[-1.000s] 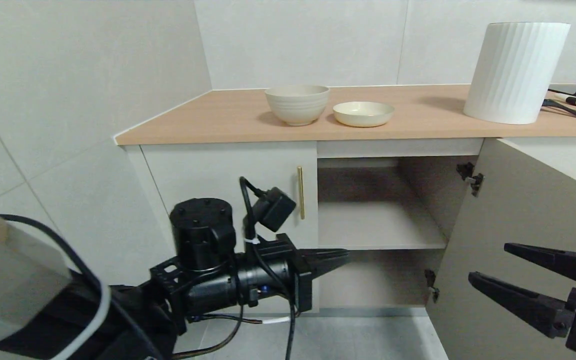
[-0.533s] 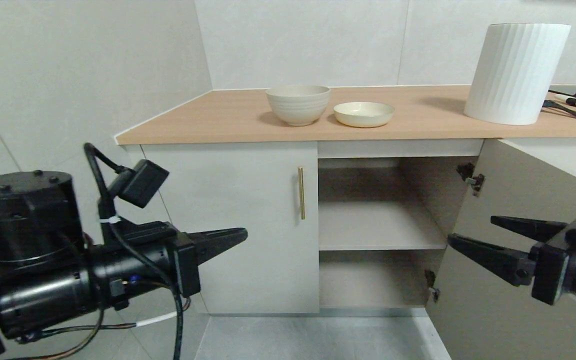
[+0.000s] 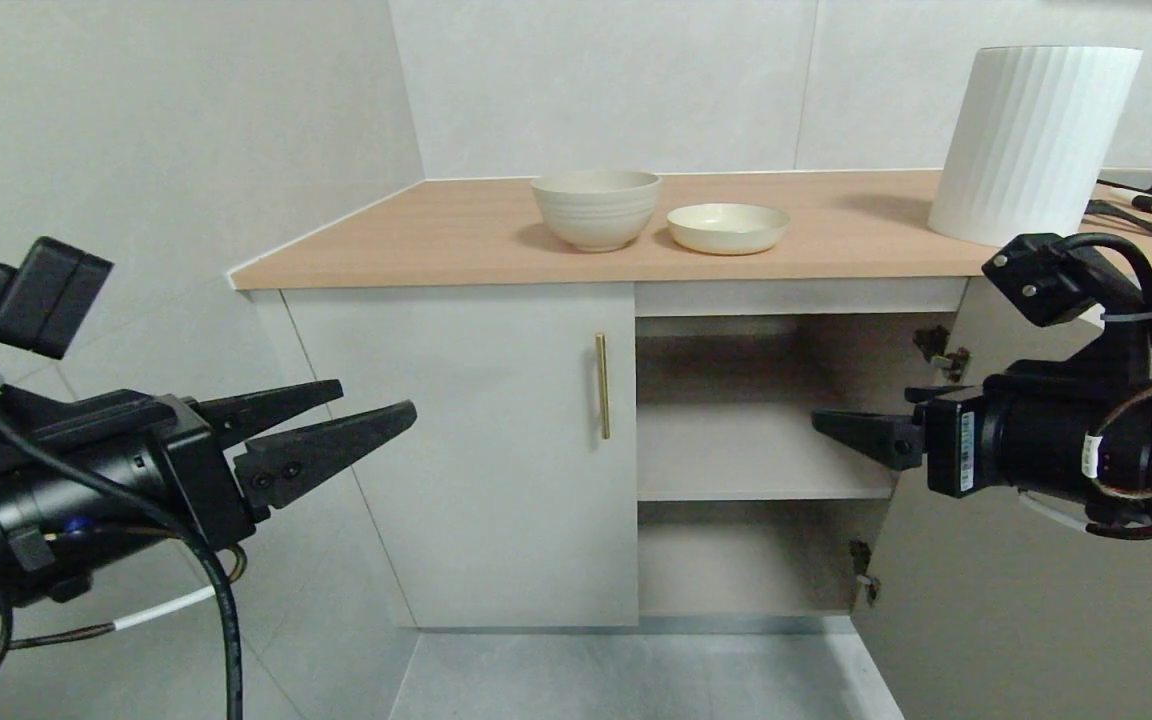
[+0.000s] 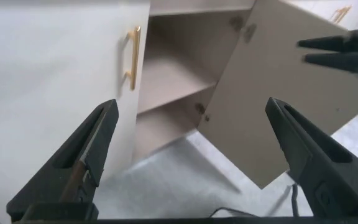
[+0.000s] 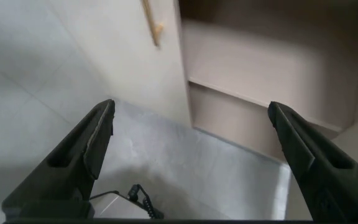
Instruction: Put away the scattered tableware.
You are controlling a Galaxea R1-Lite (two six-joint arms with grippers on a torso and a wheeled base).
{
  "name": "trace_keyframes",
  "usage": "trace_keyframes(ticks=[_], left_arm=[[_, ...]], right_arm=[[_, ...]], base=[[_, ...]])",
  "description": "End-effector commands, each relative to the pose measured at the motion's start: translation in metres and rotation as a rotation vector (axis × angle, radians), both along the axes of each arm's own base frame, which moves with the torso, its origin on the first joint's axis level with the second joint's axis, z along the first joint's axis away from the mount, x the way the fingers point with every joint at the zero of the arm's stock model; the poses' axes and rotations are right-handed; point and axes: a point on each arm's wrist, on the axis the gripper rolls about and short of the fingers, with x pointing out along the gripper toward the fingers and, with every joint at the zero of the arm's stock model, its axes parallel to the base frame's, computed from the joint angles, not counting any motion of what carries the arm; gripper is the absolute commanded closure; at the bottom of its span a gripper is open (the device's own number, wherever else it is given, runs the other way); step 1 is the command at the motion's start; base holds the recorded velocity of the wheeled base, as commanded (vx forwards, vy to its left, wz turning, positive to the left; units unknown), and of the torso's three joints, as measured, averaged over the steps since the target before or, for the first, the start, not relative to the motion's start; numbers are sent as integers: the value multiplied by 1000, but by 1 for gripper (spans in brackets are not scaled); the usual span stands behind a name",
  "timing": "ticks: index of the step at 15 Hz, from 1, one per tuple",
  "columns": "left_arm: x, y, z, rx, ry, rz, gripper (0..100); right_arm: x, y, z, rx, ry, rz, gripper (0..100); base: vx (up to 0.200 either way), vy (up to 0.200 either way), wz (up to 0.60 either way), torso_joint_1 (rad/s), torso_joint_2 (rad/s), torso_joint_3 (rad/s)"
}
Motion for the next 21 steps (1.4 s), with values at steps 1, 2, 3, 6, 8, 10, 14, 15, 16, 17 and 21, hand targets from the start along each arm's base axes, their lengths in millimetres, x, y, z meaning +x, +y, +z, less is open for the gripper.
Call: trace_keyframes(ticks=[1, 2, 3, 6, 8, 10, 14, 15, 16, 17, 21], left_arm=[[-6, 2, 9, -11, -38, -3, 0], [-4, 1, 12, -13, -46, -6, 0], [-2, 0, 16, -16, -55, -11, 0], [7, -3, 17, -13, -48, -13, 0], [9, -3, 16, -10, -39, -13, 0], [9, -3, 14, -5, -23, -13, 0], [9, -3, 13, -2, -11, -11, 0], [9, -3, 13, -2, -11, -11, 0], [9, -3, 12, -1, -10, -11, 0], [9, -3, 12, -1, -10, -11, 0], [7, -3, 12, -1, -10, -14, 0]], right_arm=[[6, 4, -1, -3, 6, 0, 0], [6, 4, -1, -3, 6, -1, 0], [6, 4, -1, -5, 5, -6, 0], [5, 3, 0, -9, -1, -25, 0], [4, 3, -2, -12, 6, -22, 0], [1, 1, -4, -13, 13, -11, 0], [-3, -1, -4, -14, 8, -9, 0], [-3, -1, -6, -19, 11, -6, 0], [-3, -1, -6, -20, 10, -4, 0], [-3, -1, -6, -20, 12, -1, 0], [-4, -1, -9, -16, 21, 24, 0]], base=[[0, 0, 0, 0, 0, 0], [0, 0, 0, 0, 0, 0], [0, 0, 0, 0, 0, 0], [0, 0, 0, 0, 0, 0], [200, 0, 0, 2, -2, 2], [200, 0, 0, 2, 0, 7], [200, 0, 0, 4, 2, 0], [200, 0, 0, -2, 7, 2], [200, 0, 0, -2, -2, 2], [200, 0, 0, 2, 2, 2], [50, 0, 0, 1, 2, 1]])
